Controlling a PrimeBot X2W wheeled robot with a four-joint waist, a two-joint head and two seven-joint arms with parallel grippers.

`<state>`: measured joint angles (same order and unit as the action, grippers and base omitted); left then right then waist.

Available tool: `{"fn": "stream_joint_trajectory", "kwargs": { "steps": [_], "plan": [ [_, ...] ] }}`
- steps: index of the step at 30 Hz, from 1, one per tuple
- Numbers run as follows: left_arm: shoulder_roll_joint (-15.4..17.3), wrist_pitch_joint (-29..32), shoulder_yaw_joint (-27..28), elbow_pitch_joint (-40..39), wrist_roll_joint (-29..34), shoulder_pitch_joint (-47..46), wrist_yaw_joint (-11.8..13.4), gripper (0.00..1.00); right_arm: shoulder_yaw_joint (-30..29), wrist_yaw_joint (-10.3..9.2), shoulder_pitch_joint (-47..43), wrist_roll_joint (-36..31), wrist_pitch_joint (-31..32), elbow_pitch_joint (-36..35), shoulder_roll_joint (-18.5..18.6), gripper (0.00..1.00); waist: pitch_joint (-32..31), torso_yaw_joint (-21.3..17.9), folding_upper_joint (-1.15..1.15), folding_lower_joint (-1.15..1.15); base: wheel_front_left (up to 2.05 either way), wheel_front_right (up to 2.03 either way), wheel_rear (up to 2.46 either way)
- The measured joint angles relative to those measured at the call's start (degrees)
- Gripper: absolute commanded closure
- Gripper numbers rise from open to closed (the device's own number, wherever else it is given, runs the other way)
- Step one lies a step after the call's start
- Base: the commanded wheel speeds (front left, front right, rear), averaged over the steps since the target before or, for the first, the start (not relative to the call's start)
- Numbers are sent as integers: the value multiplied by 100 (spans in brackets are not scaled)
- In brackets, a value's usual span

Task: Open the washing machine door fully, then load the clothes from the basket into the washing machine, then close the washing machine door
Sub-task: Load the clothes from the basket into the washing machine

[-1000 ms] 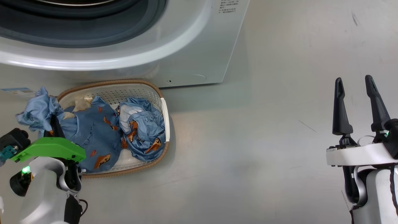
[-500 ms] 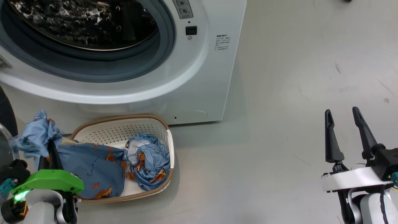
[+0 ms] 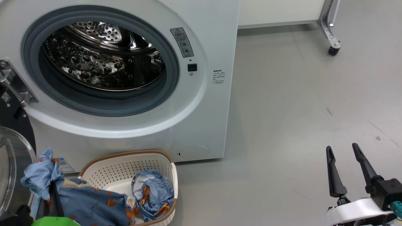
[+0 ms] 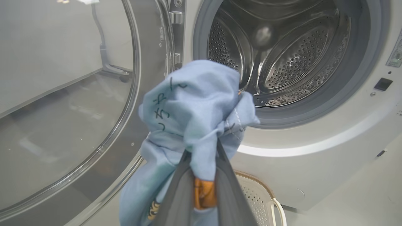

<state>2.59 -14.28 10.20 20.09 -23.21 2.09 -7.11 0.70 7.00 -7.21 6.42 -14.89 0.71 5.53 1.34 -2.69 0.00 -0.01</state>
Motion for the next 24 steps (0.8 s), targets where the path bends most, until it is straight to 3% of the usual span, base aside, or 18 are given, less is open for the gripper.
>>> {"fn": "stream_joint_trajectory", "kwargs": {
  "steps": [9,24],
  "plan": [
    [-5,0,-25,-643,11,681,60,100,332,1,-207,9,0,-71,116,0,-389,20,0,0,0,0,0],
    [-7,10,-443,-1475,5,972,118,100,588,1,-277,60,0,-250,123,0,-194,22,0,0,0,0,0]
  ]
}}
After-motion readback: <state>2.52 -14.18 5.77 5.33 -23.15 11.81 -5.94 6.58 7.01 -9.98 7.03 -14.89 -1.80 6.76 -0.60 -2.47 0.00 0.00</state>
